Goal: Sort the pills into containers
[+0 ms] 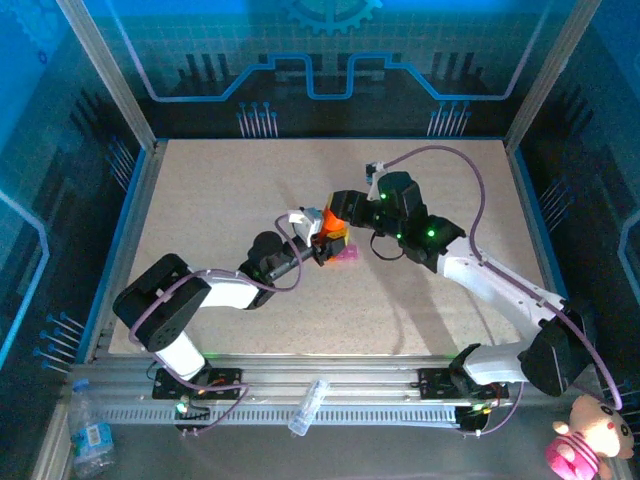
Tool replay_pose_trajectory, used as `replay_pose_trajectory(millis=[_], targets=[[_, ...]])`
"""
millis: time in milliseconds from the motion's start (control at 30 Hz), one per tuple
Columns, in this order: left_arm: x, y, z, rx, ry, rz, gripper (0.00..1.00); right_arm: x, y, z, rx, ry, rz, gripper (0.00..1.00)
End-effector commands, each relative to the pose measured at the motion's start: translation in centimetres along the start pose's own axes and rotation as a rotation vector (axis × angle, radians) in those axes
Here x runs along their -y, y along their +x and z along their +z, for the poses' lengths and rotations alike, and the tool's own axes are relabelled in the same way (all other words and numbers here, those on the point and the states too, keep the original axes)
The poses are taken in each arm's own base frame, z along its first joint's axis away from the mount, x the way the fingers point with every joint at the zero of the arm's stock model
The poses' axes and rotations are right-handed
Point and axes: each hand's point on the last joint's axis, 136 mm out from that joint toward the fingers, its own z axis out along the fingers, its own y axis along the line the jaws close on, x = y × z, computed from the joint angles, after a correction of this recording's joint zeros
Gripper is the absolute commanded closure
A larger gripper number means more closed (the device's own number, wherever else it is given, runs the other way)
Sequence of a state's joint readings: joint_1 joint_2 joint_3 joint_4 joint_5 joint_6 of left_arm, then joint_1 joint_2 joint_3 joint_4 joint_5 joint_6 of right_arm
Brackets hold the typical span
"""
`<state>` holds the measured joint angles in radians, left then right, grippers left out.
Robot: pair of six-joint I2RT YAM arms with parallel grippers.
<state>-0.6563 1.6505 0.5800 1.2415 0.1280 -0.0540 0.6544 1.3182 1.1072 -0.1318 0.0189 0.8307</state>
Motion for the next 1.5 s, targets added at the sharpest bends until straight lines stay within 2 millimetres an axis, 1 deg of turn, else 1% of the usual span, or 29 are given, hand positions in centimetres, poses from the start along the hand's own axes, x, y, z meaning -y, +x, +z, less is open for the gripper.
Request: replay_pose_trajectory(millis=[0,100,333,467,600,700,833,1033,1167,1333,1467], targets=[[1.2,-5.1,0.7,0.192,0.021,0.079,1.0,-3.0,5.7,0.0,-0.164,-0.092,0.081,0.63],[1.2,-4.9,0.8,0.187,0.019,0.079,1.0,-3.3,5.8,0.0,-0.153,-0.09,0.078,0.61],[1.2,-4.8,0.6,0.183,0.017,0.079,1.0,-3.0,5.0,-0.6,-0.159,-0.073,0.025,0.61],[1.5,-5.1,0.4,0.189,0.034,0.076,1.0,-3.1,5.5,-0.7,-0.217,-0.084,-0.05,0.61],[2.0,-5.7,0.2,0.193,0.057,0.068,1.0,-2.6,6.3,-0.8,-0.273,-0.078,-0.13,0.62],[2.5,-6.2,0.0,0.19,0.079,0.059,1.0,-2.1,6.4,-1.0,-0.293,-0.078,-0.178,0.62],[3.3,-6.5,-0.3,0.164,0.121,0.055,1.0,-0.9,6.7,-1.5,-0.315,-0.044,-0.236,0.63],[4.1,-7.1,-0.6,0.152,0.154,0.046,1.0,1.2,6.1,-2.0,-0.303,0.019,-0.245,0.65],[4.2,-7.4,-0.8,0.15,0.161,0.042,1.0,2.8,5.7,-2.4,-0.292,0.054,-0.218,0.66],[4.2,-7.4,-1.0,0.153,0.158,0.042,1.0,3.6,5.2,-2.9,-0.28,0.074,-0.202,0.67],[4.2,-7.8,-1.2,0.172,0.155,0.035,1.0,4.6,5.3,-3.1,-0.284,0.107,-0.191,0.68]])
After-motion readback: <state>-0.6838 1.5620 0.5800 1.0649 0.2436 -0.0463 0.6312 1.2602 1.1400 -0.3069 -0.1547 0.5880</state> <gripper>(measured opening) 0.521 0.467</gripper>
